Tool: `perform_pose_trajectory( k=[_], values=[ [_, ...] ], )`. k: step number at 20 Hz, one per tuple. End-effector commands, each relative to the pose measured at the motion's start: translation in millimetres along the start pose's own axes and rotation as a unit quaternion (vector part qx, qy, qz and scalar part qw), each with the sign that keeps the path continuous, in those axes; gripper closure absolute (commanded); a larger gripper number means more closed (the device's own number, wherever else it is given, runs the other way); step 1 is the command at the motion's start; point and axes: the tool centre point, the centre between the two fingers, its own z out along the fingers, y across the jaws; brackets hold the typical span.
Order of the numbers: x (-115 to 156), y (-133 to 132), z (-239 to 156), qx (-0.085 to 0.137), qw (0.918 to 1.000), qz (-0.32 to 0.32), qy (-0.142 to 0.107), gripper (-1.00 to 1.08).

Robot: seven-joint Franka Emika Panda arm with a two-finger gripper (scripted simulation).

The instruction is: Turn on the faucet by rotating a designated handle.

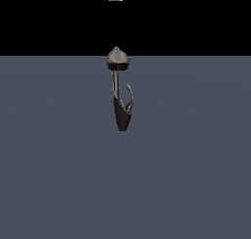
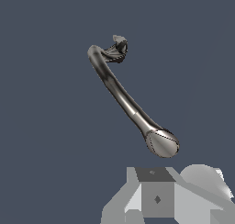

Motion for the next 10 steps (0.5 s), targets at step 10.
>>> perform_pose_trajectory(
  k=[10],
  values=[
    [78, -29, 49, 0.054, 0.9864, 0.139, -0.069, 1.08]
  ],
)
